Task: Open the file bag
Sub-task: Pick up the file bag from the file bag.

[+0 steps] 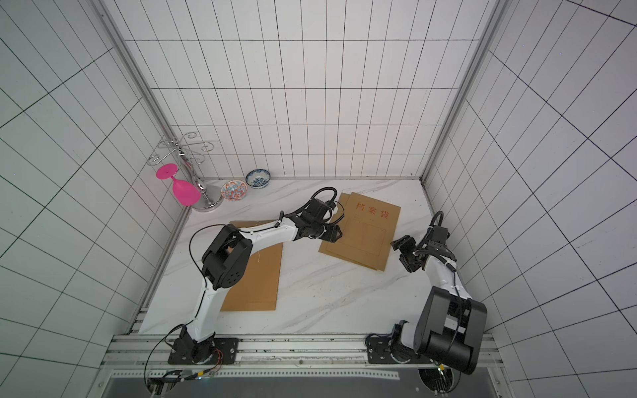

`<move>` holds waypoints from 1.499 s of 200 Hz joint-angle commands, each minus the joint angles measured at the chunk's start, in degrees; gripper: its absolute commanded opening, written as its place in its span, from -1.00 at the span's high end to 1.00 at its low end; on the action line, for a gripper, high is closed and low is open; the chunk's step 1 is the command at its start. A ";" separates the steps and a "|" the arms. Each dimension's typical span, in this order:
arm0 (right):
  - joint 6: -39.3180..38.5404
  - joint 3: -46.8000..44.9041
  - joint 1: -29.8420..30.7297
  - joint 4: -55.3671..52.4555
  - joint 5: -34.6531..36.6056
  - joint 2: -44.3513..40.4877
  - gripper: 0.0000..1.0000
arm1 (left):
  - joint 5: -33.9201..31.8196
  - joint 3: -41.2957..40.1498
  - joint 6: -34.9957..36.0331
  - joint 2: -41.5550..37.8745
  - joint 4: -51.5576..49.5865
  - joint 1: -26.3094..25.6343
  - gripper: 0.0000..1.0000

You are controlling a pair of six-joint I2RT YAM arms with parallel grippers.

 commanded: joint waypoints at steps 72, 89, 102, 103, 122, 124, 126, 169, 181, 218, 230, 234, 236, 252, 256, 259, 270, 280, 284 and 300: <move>-4.13 -0.64 -1.27 0.46 -4.64 8.46 -0.38 | -2.67 3.88 1.64 5.49 -2.50 -0.26 -0.23; -4.38 -0.57 -1.28 0.56 -4.77 9.43 -0.37 | -2.75 4.39 2.07 6.03 -3.14 -0.33 -0.24; -4.49 -0.59 -1.29 0.63 -5.24 10.11 -0.37 | -2.69 4.47 2.29 6.22 -3.32 -0.35 -0.24; -4.48 -0.57 -1.28 0.68 -5.28 10.11 -0.37 | -2.68 4.42 2.28 6.22 -3.32 -0.34 -0.24; -4.56 -0.55 -1.32 1.08 -6.22 10.94 -0.37 | -2.49 4.36 2.49 6.40 -3.59 -0.42 -0.24; -4.55 -0.50 -1.28 1.12 -6.33 10.99 -0.37 | -2.47 4.32 2.51 6.40 -3.59 -0.44 -0.24; -4.51 -0.47 -1.27 1.15 -6.42 11.13 -0.37 | -2.42 4.36 2.52 6.44 -3.59 -0.53 -0.24; -4.27 -0.46 -1.28 2.25 -8.59 13.06 -0.36 | -1.70 4.44 2.70 6.84 -3.59 -0.59 -0.24; -3.83 -0.69 -1.27 2.97 -9.57 13.49 -0.36 | -1.43 4.54 2.85 7.02 -3.76 -0.67 -0.23; -3.07 -0.94 -1.31 4.53 -11.95 15.50 -0.36 | -0.96 4.87 3.49 7.27 -4.23 -0.70 -0.23; -2.72 -1.08 -1.27 5.20 -12.75 16.16 -0.35 | -0.76 5.11 3.81 7.43 -4.53 -0.73 -0.23; -2.57 -1.14 -1.27 5.39 -13.03 16.43 -0.35 | -0.66 5.27 3.91 7.45 -4.62 -0.72 -0.23; -2.50 -1.09 -1.27 5.38 -13.15 16.51 -0.35 | -0.69 5.32 3.92 7.52 -4.71 -0.71 -0.23; -2.40 -1.20 -1.27 5.73 -13.57 17.14 -0.35 | -0.62 5.76 4.26 7.72 -5.18 -0.69 -0.23; -2.39 -1.18 -1.27 5.76 -13.62 17.19 -0.36 | -0.58 5.70 4.35 7.72 -5.23 -0.70 -0.23; -2.37 -1.21 -1.27 5.79 -13.70 17.29 -0.36 | -0.60 5.83 4.40 7.72 -5.26 -0.75 -0.23; -2.39 -1.16 -1.27 5.95 -13.99 17.23 -0.36 | -0.56 5.92 4.54 7.81 -5.33 -0.69 -0.24; -2.21 -1.32 -1.27 6.42 -14.56 16.86 -0.36 | -0.56 6.11 4.67 7.89 -5.44 -0.73 -0.24; -2.05 -1.41 -1.30 6.77 -14.82 16.66 -0.36 | -0.62 6.19 4.71 7.89 -5.52 -0.68 -0.24; -1.69 -1.69 -1.34 8.04 -15.69 15.31 -0.36 | -0.56 6.39 4.81 8.06 -5.63 -0.71 -0.24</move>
